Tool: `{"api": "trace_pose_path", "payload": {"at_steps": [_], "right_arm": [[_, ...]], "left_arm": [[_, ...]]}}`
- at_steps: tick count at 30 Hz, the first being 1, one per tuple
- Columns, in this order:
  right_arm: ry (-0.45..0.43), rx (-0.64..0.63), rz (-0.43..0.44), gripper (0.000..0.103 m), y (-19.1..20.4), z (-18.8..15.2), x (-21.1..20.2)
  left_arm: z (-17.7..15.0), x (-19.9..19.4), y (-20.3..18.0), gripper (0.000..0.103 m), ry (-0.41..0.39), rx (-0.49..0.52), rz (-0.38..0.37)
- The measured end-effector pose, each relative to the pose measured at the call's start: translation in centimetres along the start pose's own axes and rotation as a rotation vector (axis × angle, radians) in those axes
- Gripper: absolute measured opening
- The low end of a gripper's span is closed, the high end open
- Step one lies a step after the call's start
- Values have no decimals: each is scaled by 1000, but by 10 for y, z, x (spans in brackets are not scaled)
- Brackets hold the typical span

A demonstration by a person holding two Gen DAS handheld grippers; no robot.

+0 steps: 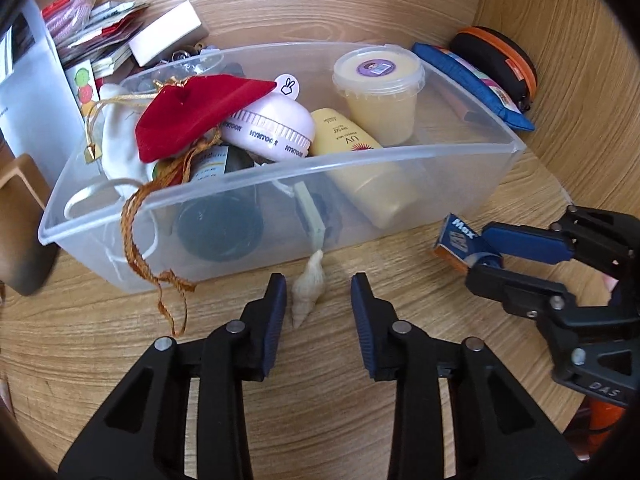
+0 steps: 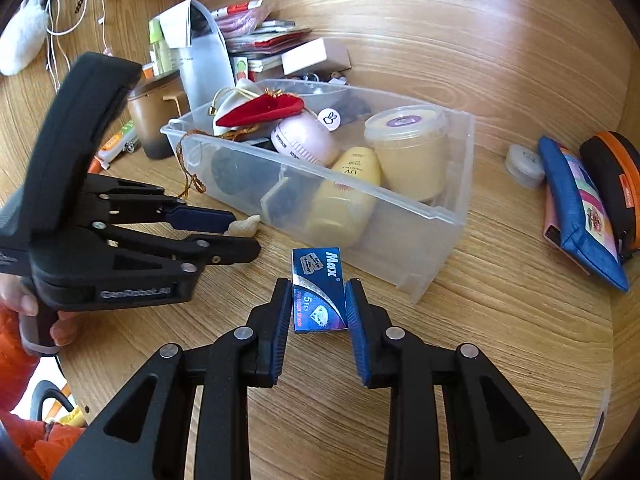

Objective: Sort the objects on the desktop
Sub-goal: 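Grasp the blue Max card with the right tool while the left grasps the seashell, then lift and carry the card and seashell over the clear bin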

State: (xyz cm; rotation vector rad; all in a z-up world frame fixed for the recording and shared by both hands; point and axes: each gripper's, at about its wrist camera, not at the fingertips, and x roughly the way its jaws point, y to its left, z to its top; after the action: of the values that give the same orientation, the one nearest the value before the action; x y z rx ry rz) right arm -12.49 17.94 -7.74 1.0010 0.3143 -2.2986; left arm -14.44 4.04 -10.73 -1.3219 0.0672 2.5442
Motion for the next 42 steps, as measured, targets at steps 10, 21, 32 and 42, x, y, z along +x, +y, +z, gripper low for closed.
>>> {"api": "trace_pose_path", "payload": {"at_steps": [10,21,32,42], "right_arm": [[-34,16,13,25,0,0,-9],[-67,5,-2,25,7,7,-22],[-106,-31,-21,25,19,24,-36],[-146,-57,-38,25,21,47,-43]], "left_arm": [[-3,-3,-2,16,-10,5,-5],[-6,-41,-5,16,-96,6,-17],[9,-76,1,16,-193,6,-11],[27,-90,11,16,-237,7,-2]]}}
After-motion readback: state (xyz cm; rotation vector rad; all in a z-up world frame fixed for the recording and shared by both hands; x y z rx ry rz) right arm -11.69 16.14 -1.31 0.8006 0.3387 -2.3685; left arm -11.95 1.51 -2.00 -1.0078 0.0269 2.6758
